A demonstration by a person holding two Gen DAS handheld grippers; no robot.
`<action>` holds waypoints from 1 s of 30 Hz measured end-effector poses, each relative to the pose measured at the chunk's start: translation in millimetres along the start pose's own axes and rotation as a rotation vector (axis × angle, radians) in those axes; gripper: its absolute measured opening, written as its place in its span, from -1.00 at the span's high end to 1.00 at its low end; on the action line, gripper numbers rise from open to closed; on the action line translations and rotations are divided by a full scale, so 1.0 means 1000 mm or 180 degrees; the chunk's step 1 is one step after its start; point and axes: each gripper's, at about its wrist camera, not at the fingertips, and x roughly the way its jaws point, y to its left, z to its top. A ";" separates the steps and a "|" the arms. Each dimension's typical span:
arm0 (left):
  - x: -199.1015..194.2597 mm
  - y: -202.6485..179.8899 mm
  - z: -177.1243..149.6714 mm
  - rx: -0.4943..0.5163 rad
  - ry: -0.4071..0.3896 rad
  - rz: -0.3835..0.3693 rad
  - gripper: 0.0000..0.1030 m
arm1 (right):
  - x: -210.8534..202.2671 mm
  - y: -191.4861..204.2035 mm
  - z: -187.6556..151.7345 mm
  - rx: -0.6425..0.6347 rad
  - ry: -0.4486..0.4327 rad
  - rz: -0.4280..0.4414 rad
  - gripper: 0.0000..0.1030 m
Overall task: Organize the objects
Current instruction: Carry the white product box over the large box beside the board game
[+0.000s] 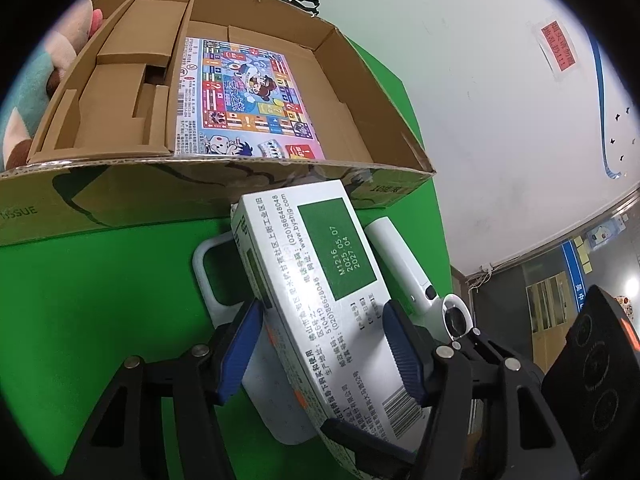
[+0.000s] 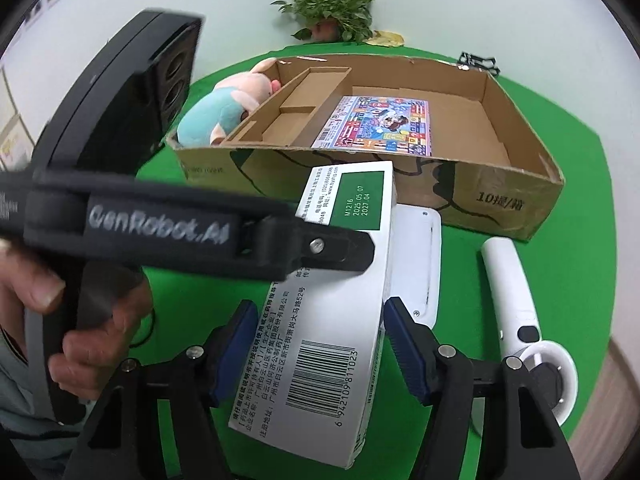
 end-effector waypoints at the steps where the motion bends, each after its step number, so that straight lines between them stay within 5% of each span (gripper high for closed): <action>1: 0.000 0.000 0.000 -0.0013 0.0008 -0.0009 -0.20 | -0.001 -0.003 0.000 0.0057 0.0001 0.0045 -0.21; 11: -0.001 -0.001 -0.001 -0.0005 0.0007 -0.0022 -0.15 | -0.004 -0.034 -0.003 0.0616 -0.0009 0.0575 -0.20; 30: -0.041 -0.046 0.042 0.0337 -0.0514 0.0010 -0.03 | -0.052 -0.041 0.029 0.0344 -0.0654 0.0598 -0.19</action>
